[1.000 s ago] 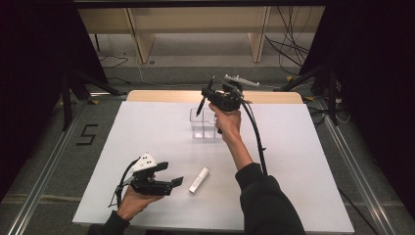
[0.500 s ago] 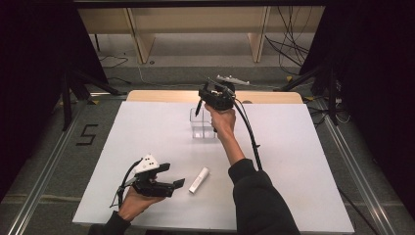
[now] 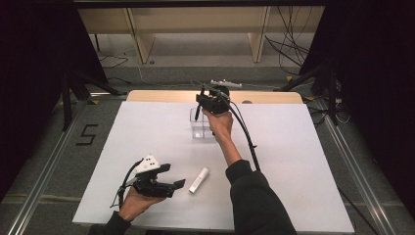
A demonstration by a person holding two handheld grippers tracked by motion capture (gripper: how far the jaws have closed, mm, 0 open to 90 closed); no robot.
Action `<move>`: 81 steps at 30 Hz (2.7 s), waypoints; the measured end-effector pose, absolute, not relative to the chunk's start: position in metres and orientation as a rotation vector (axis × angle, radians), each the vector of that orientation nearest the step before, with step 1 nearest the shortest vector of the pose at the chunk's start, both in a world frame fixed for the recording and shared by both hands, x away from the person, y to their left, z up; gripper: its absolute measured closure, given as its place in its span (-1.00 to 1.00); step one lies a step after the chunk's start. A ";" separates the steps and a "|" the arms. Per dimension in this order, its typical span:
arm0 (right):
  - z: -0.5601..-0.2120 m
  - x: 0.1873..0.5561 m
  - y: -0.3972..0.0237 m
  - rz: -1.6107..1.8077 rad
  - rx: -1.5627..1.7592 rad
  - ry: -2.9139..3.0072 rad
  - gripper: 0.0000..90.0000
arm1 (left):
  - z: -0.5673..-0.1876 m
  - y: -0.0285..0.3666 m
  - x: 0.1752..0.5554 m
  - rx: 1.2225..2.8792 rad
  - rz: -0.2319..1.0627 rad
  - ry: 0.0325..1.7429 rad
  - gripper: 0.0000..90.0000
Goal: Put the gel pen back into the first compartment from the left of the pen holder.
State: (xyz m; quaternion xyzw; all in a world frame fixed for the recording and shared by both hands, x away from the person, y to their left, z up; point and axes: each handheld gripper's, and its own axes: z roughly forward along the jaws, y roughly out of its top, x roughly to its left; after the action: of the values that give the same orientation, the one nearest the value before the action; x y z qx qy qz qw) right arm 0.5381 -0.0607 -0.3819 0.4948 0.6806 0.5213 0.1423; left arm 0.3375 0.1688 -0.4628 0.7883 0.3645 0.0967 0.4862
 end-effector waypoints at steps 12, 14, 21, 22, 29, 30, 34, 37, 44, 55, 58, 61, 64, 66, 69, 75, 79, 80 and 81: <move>-0.389 0.540 -0.057 1.464 1.427 2.023 0.53 | -0.463 0.168 0.337 1.923 0.236 0.884 -0.64; -0.389 0.539 -0.058 1.466 1.432 2.031 0.31 | -0.463 0.168 0.337 1.923 0.236 0.885 -0.64; -0.371 0.530 -0.075 1.476 1.417 2.001 -0.04 | -0.462 0.169 0.337 1.919 0.233 0.888 -0.64; -0.367 0.528 -0.078 1.467 1.398 2.012 -0.06 | -0.462 0.169 0.337 1.918 0.232 0.889 -0.64; -0.357 0.505 -0.103 1.358 1.285 2.112 -0.22 | -0.460 0.175 0.341 1.885 0.239 0.908 -0.64; -0.357 0.501 -0.107 1.352 1.275 2.125 -0.24 | -0.460 0.176 0.341 1.883 0.239 0.912 -0.64; -0.356 0.491 -0.123 1.326 1.281 2.159 -0.28 | -0.459 0.181 0.343 1.863 0.245 0.917 -0.64; -0.356 0.485 -0.132 1.310 1.283 2.190 -0.30 | -0.459 0.183 0.344 1.855 0.243 0.927 -0.64; -0.357 0.471 -0.143 1.259 1.251 2.264 -0.34 | -0.460 0.183 0.343 1.861 0.246 0.912 -0.64; -0.362 0.453 -0.156 1.188 1.237 2.316 -0.35 | -0.460 0.184 0.343 1.855 0.250 0.905 -0.64; -0.364 0.450 -0.158 1.189 1.239 2.329 -0.35 | -0.460 0.184 0.343 1.856 0.251 0.906 -0.64; -0.366 0.445 -0.162 1.181 1.233 2.341 -0.36 | -0.461 0.184 0.343 1.856 0.251 0.908 -0.64; -0.369 0.438 -0.167 1.188 1.235 2.341 -0.36 | -0.461 0.184 0.343 1.855 0.250 0.910 -0.64; -0.371 0.433 -0.172 1.178 1.240 2.350 -0.36 | -0.461 0.184 0.343 1.856 0.250 0.909 -0.64; -0.375 0.426 -0.178 1.165 1.244 2.357 -0.36 | -0.461 0.184 0.343 1.860 0.250 0.908 -0.64; -0.382 0.414 -0.189 1.145 1.239 2.363 -0.37 | -0.462 0.181 0.344 1.870 0.244 0.909 -0.64; -0.385 0.405 -0.195 1.148 1.231 2.370 -0.37 | -0.463 0.181 0.344 1.869 0.243 0.909 -0.64; -0.386 0.403 -0.196 1.149 1.226 2.369 -0.37 | -0.463 0.181 0.344 1.870 0.243 0.910 -0.64; -0.388 0.402 -0.198 1.150 1.226 2.367 -0.37 | -0.463 0.181 0.344 1.872 0.243 0.911 -0.64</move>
State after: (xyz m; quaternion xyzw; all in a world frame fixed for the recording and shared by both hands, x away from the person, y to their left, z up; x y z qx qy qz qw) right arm 0.4018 -0.1977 -0.3876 0.4192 0.8095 0.3935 0.1190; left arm 0.3438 0.1809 -0.4630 0.7738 0.3767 0.1006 0.4993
